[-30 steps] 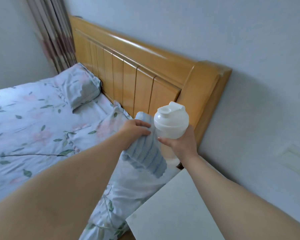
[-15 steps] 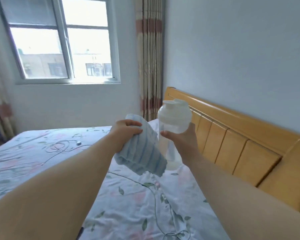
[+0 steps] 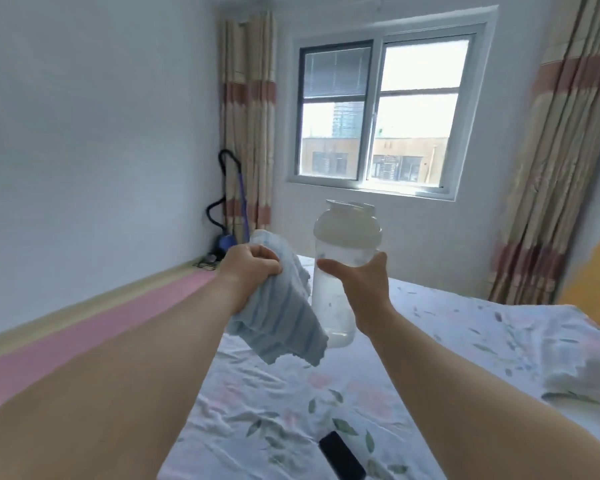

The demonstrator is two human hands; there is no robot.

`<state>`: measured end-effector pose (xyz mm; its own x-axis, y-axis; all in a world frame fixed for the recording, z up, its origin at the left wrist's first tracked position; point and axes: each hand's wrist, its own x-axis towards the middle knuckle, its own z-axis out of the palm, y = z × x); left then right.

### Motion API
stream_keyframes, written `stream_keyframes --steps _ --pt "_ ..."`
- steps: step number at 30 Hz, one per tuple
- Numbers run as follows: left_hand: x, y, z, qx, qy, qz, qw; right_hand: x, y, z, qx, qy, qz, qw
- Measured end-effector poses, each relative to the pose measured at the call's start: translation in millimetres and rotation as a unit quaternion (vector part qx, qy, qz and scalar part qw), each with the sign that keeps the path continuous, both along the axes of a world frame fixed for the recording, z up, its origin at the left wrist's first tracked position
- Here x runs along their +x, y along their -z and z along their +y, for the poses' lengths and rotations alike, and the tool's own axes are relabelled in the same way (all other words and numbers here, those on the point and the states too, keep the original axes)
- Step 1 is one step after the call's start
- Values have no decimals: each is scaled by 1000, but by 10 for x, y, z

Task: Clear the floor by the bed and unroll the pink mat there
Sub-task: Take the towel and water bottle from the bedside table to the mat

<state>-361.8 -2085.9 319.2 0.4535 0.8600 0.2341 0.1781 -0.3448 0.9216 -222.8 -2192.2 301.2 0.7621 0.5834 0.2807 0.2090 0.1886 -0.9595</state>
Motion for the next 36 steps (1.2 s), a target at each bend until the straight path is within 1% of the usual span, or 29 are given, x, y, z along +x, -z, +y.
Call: stream_keyframes --steps 2,5,8,12,18,23,27,32,36 --pt "-351 85 330 -17 -55 -2 998 -275 30 471 -6 -45 7 999" --pt "-812 155 752 -20 -110 6 994 -630 126 1084 -10 -103 29 994" --pt "-1318 258 1315 -13 -181 10 983 -1029 265 1854 -9 -182 36 983" --pt "-1769 345 2063 -10 -234 19 972 -1407 345 2768 -12 -244 41 969" --pt "-2184 368 3149 -18 -306 8 952 -1815 342 4121 -22 -322 32 946" --pt "-2633 539 3972 -38 -355 17 934 -2260 426 5080 -44 -358 34 932" --pt "-3118 699 4736 -46 -372 25 927 -2725 612 5894 -61 -369 27 927" --pt "-3701 848 5730 -62 -368 42 927 -3316 779 6877 -71 -359 33 930" --pt "-4226 832 6729 -76 -350 67 931 -3888 808 7803 -73 -343 51 935"
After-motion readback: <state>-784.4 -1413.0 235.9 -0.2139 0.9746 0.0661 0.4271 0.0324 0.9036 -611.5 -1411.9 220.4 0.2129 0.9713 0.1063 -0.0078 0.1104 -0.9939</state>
